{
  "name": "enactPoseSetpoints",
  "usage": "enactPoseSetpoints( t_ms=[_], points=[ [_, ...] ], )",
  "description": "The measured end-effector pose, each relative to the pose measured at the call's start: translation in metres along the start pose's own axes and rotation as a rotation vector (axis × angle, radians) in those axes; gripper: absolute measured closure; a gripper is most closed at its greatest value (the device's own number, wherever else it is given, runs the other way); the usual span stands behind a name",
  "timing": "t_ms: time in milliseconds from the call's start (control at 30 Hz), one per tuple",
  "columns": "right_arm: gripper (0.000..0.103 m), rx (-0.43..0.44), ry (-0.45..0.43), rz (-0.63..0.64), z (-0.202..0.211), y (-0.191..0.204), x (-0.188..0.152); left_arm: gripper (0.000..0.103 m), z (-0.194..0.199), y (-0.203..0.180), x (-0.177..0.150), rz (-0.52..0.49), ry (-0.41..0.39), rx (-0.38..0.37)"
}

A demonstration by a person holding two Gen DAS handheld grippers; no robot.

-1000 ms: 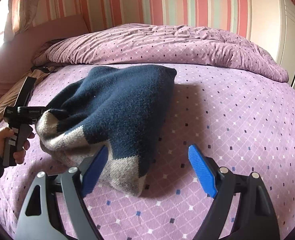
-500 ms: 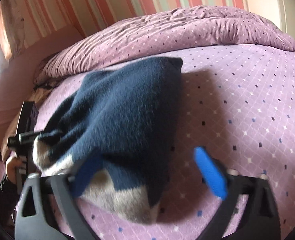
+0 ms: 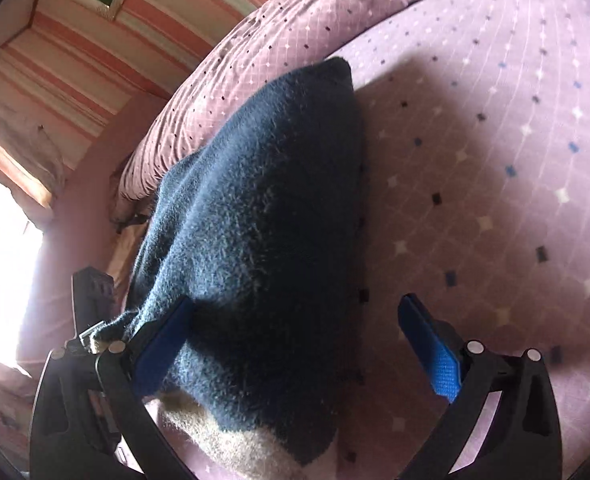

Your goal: Fold small clothes

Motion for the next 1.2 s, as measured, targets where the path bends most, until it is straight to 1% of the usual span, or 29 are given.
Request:
enactPoseSetpoints(
  t_ms=[67,233,433,600,667,700,733,800,833,867,933,1000,1100,1133,1167,1200],
  points=[
    [0.002,0.032,0.018,-0.036,-0.007,-0.004,0.001,0.003,-0.002,-0.002,0.003,0.000,0.003,0.001],
    [0.001,0.044,0.027,-0.021,-0.019,-0.001,0.005,0.003,-0.003,-0.002,0.005,-0.002,0.008,0.003],
    [0.001,-0.002,0.042,0.010,-0.029,0.012,0.010,0.003,-0.009,-0.007,0.008,-0.022,0.001,0.045],
    [0.002,-0.051,0.061,0.049,-0.037,0.026,0.015,0.003,-0.012,-0.013,0.011,-0.023,0.011,0.073],
    [0.014,-0.073,0.053,0.093,-0.036,0.036,0.017,0.003,-0.013,-0.020,0.011,-0.032,-0.001,0.095],
    [0.016,-0.095,0.051,0.114,-0.035,0.041,0.017,0.003,-0.014,-0.021,0.011,-0.037,-0.009,0.102],
    [0.018,-0.109,0.050,0.129,-0.035,0.044,0.017,0.005,-0.014,-0.024,0.011,-0.047,-0.017,0.113],
    [0.022,-0.123,0.048,0.138,-0.034,0.047,0.017,0.017,-0.014,-0.029,0.010,-0.060,-0.024,0.104],
    [0.024,-0.131,0.048,0.148,-0.033,0.050,0.017,0.035,-0.013,-0.035,0.009,-0.076,-0.023,0.086],
    [0.026,-0.145,0.043,0.164,-0.032,0.053,0.017,0.044,-0.011,-0.043,0.007,-0.096,-0.026,0.091],
    [0.029,-0.179,0.039,0.197,-0.031,0.061,0.018,0.050,-0.011,-0.062,0.005,-0.159,-0.045,0.175],
    [0.030,-0.206,0.038,0.222,-0.028,0.068,0.018,0.052,-0.013,-0.066,0.006,-0.164,-0.034,0.188],
    [0.031,-0.214,0.043,0.228,-0.026,0.071,0.020,0.054,-0.013,-0.065,0.009,-0.151,-0.016,0.179],
    [0.031,-0.212,0.044,0.227,-0.024,0.068,0.016,0.052,-0.013,-0.063,0.012,-0.134,-0.004,0.170],
    [0.031,-0.207,0.048,0.220,-0.023,0.067,0.016,0.045,-0.013,-0.058,0.015,-0.115,0.012,0.157],
    [0.031,-0.202,0.053,0.215,-0.023,0.065,0.017,0.040,-0.014,-0.050,0.020,-0.071,0.028,0.138]
  ],
)
Point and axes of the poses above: each gripper's, at about its wrist camera, not at the fingertips, and z roughly against the way its jaws point, y to its left, x to its top, the point moved 1 cm from there along -z, roughly the way its jaws point, and after that the axes turned 8 degrees about z, right-handed, at the moved point
